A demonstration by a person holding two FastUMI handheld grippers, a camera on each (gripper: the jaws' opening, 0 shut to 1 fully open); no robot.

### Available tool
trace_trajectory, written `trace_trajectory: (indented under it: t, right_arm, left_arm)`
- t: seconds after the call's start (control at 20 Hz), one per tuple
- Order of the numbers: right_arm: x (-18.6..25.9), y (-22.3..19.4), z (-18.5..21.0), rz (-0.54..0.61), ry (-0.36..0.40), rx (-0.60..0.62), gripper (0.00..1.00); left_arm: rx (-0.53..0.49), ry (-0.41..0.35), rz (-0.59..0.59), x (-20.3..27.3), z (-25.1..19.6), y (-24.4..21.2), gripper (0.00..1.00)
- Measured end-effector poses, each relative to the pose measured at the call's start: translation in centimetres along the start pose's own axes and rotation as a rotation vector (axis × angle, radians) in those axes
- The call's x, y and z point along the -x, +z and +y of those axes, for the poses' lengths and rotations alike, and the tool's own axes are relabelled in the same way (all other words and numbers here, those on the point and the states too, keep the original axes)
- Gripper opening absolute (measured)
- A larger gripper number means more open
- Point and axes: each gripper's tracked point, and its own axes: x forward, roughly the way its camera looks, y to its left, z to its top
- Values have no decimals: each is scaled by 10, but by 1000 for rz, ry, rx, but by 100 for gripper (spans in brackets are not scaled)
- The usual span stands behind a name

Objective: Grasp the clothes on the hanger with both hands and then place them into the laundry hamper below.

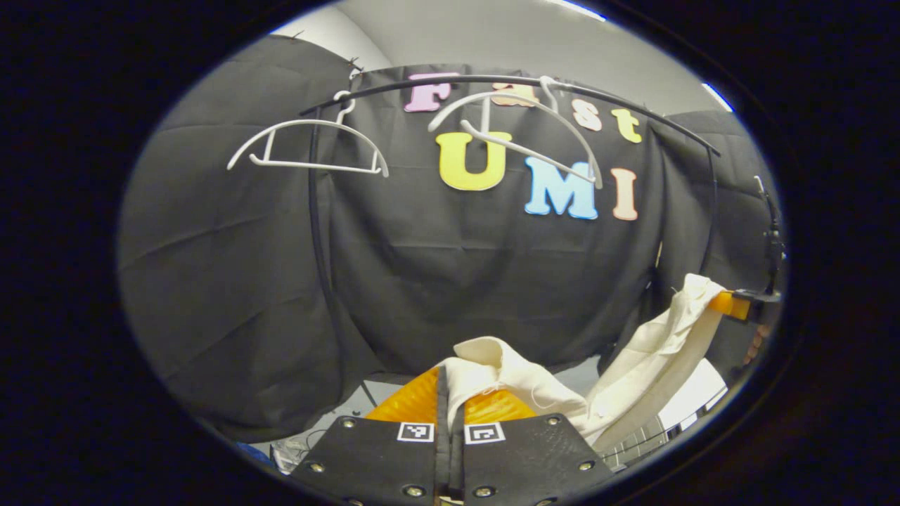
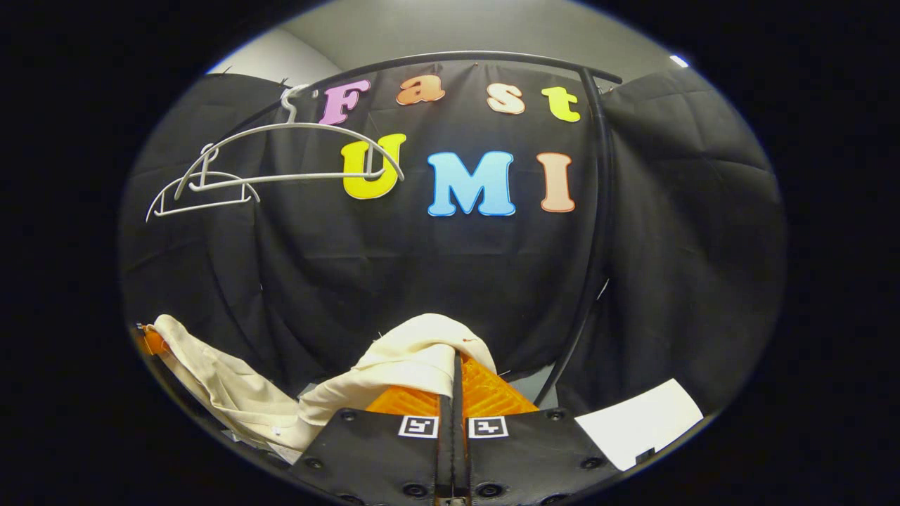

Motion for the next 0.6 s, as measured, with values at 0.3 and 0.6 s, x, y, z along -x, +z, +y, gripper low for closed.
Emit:
trace_trajectory:
  t: [0.3,0.6]
  right_arm:
    - [4,-39,59,101,60,20,2]
    - [-11,-107,83,269,85,-20,2]
  left_arm:
    - [-31,-75,60,-14,-11,-45,0]
    - [-73,-97,160,-43,-9,-106,1]
